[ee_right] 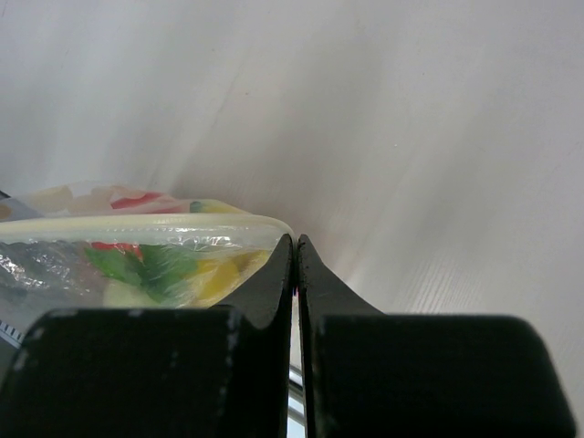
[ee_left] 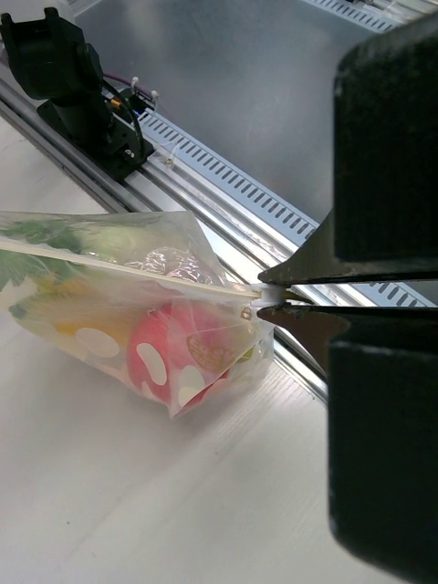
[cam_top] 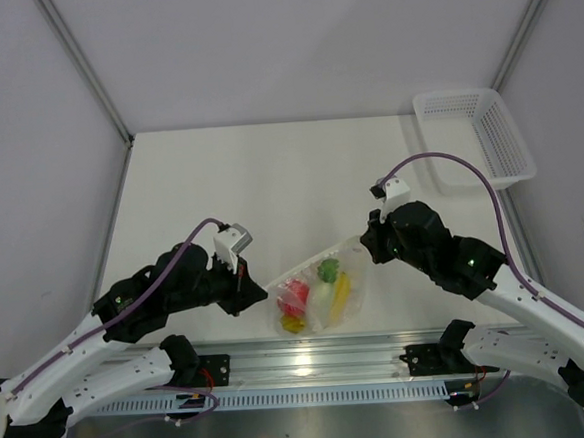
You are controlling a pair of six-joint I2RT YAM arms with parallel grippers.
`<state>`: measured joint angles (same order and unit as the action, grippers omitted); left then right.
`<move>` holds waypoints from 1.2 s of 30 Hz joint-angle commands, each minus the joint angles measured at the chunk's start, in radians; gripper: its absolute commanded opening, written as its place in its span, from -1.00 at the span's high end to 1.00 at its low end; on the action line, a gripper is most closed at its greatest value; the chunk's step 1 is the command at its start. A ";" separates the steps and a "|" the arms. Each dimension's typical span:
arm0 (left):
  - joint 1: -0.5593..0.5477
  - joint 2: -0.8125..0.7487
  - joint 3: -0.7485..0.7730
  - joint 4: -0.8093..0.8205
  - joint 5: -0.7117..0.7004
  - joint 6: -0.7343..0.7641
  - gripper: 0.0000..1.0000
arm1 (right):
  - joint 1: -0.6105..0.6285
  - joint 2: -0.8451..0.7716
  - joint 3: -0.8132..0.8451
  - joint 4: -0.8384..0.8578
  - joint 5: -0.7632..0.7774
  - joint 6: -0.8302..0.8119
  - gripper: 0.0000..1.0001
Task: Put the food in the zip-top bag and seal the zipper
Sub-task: Place the zipper food storage bag at the center of the board.
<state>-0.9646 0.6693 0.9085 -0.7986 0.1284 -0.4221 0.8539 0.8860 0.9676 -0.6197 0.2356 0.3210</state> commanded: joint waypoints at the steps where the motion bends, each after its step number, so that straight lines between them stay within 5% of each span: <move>1: -0.003 -0.007 -0.008 -0.033 -0.026 -0.026 0.99 | -0.013 -0.018 -0.017 0.023 0.015 -0.013 1.00; 4: -0.003 -0.002 -0.010 -0.011 -0.059 -0.038 0.88 | -0.004 -0.009 -0.026 0.044 -0.019 0.000 1.00; 10: -0.002 -0.037 0.006 0.010 -0.287 -0.078 0.09 | -0.006 0.039 -0.014 0.086 -0.024 0.033 1.00; 11: -0.003 -0.051 0.007 0.010 -0.332 -0.081 -0.31 | -0.010 0.053 -0.006 0.089 -0.024 0.033 1.00; 14: -0.003 -0.103 0.026 0.013 -0.456 -0.086 -0.98 | -0.045 0.117 0.039 0.106 -0.035 0.029 1.00; 24: -0.003 -0.276 -0.009 0.018 -0.471 -0.060 -0.99 | -0.238 0.428 0.238 0.250 -0.148 -0.019 1.00; 36: -0.003 -0.324 -0.094 0.044 -0.339 -0.098 -0.99 | -0.463 1.040 0.651 0.213 -0.216 -0.062 1.00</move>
<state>-0.9646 0.3546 0.8341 -0.7948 -0.2596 -0.4992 0.4221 1.8462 1.5429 -0.4030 0.0334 0.2779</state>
